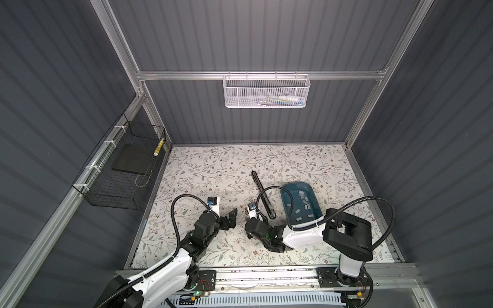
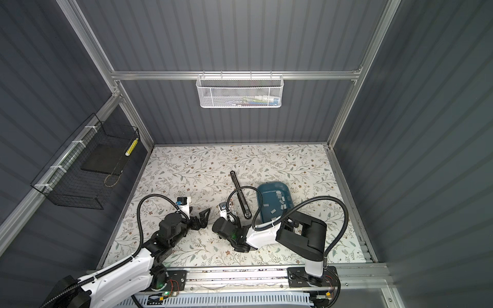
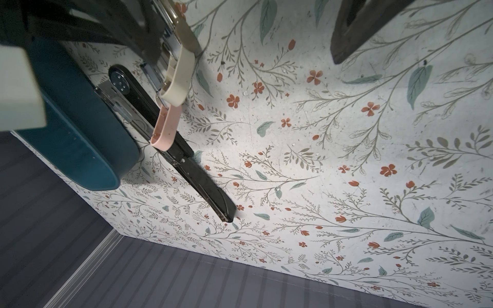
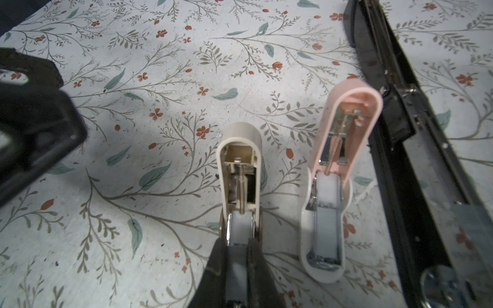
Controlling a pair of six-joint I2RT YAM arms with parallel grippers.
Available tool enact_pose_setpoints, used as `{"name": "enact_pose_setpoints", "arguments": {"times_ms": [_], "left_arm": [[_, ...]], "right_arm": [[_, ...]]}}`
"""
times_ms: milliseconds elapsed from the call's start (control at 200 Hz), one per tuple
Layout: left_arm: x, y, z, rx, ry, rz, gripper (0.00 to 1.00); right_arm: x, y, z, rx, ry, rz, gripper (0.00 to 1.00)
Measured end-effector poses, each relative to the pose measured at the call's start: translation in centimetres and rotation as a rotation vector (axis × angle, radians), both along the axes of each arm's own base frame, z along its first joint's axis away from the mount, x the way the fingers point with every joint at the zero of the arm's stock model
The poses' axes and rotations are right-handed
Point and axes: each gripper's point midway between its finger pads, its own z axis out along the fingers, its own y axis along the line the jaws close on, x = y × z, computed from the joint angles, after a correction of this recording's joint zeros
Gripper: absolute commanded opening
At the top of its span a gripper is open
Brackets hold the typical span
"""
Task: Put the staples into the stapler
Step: 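Lower the staple strip into the cream stapler's open channel with the right gripper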
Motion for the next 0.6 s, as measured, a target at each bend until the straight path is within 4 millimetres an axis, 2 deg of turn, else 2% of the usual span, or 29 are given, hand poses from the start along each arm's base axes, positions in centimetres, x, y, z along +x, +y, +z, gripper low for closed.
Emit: {"name": "enact_pose_setpoints", "arguments": {"times_ms": [600], "left_arm": [[0.0, -0.01, 0.0, 0.0, 0.0, 0.0, 1.0]], "right_arm": [[0.07, -0.05, -0.69, -0.011, 0.0, -0.004, 0.12]]}}
